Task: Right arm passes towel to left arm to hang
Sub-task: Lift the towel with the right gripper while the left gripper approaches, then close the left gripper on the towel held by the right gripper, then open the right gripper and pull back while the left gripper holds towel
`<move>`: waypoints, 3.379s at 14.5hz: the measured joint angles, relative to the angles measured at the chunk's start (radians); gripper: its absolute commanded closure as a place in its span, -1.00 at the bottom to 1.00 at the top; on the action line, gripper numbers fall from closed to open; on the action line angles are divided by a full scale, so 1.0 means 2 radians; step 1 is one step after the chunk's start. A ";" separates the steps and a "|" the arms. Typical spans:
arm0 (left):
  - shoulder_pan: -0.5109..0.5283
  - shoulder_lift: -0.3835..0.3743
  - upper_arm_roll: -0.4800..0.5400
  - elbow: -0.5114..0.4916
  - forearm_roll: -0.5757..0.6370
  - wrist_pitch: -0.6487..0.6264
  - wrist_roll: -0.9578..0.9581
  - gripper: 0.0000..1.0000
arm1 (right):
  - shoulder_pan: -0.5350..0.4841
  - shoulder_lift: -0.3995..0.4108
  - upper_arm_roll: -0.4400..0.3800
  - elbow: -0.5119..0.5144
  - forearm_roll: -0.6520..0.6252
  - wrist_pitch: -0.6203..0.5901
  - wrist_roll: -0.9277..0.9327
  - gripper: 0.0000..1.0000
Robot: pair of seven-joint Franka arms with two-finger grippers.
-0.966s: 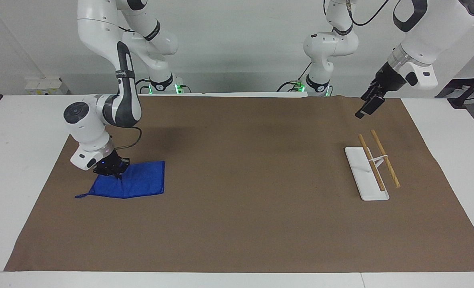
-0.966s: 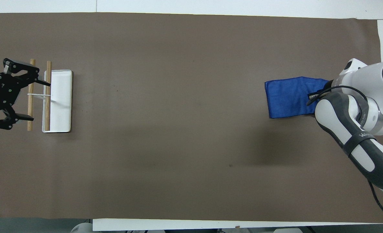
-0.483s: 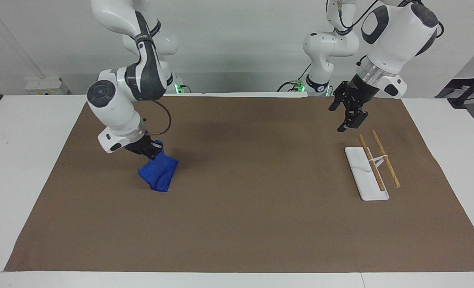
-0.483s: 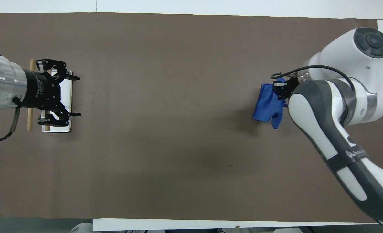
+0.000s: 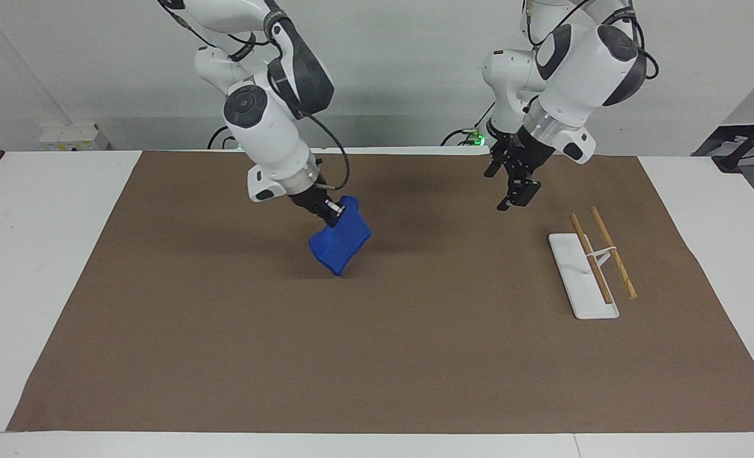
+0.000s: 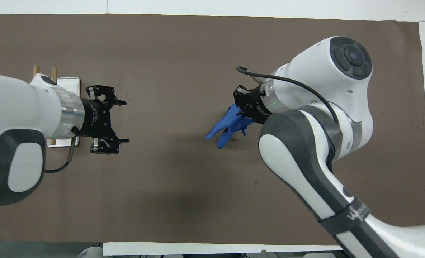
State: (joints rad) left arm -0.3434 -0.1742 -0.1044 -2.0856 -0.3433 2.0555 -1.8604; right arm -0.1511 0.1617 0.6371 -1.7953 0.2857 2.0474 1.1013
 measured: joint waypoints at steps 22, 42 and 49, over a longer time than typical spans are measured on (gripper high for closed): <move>-0.014 -0.006 0.008 -0.075 -0.032 0.098 -0.032 -0.56 | 0.017 0.031 0.100 0.035 0.031 0.144 0.221 1.00; 0.013 0.003 0.009 -0.074 -0.043 0.133 0.020 1.00 | 0.017 0.032 0.102 0.035 0.031 0.143 0.221 0.73; 0.013 0.009 0.010 -0.070 -0.043 0.145 0.023 1.00 | 0.013 0.032 0.102 0.035 0.031 0.142 0.216 -1.00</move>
State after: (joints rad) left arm -0.3180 -0.1555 -0.0852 -2.2250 -0.4301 2.3463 -1.8137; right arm -0.1244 0.2256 0.8408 -1.7254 0.3471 2.3308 1.5329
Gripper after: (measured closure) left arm 0.978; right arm 0.379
